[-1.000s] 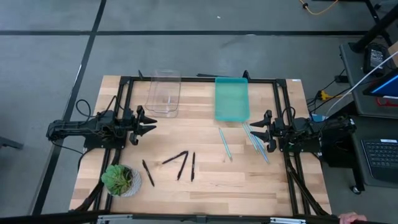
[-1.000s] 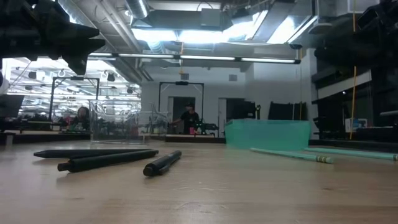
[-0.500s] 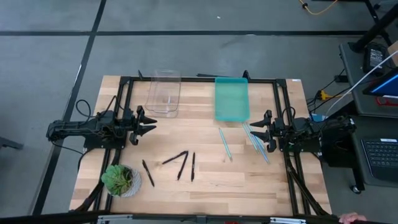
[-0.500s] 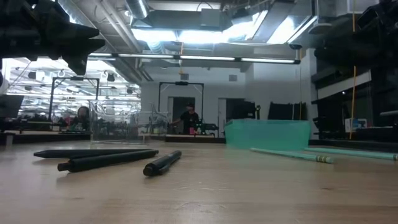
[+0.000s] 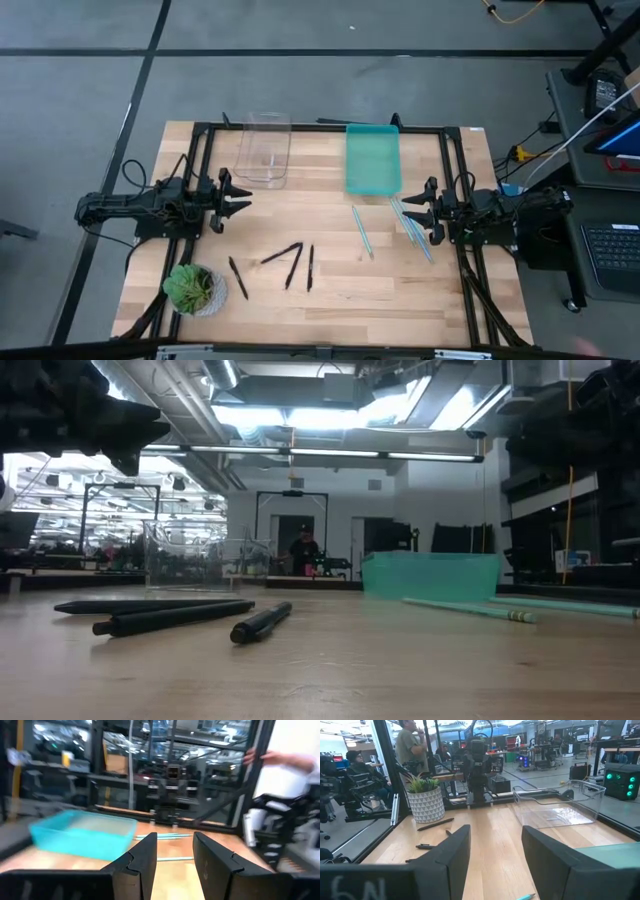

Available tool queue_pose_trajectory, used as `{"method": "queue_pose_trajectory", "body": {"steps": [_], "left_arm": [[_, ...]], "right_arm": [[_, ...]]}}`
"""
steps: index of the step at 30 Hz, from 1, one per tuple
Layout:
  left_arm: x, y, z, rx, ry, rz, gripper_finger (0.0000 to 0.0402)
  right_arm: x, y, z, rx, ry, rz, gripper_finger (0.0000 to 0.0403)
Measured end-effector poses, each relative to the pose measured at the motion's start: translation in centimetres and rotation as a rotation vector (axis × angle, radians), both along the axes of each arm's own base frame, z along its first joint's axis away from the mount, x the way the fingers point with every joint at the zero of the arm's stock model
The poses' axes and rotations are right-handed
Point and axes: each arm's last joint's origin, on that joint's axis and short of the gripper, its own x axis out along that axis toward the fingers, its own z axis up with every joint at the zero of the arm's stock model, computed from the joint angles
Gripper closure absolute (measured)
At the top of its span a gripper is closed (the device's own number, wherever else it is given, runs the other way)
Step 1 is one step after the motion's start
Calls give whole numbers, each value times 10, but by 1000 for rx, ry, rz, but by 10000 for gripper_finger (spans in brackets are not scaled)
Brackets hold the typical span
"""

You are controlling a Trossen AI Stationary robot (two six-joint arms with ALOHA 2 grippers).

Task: Sort pens & pencils
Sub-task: Put the blue pencil into the blue bin

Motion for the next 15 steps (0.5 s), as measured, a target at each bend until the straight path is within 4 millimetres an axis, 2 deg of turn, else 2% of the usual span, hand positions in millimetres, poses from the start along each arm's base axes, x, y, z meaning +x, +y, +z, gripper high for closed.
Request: {"method": "queue_pose_trajectory", "body": {"steps": [7, 15], "left_arm": [[0, 1, 0, 160, 15, 68, 281], [0, 1, 1, 160, 9, 69, 281]], "right_arm": [[0, 0, 0, 0, 0, -1, 223], [0, 0, 0, 0, 0, -1, 223]]}}
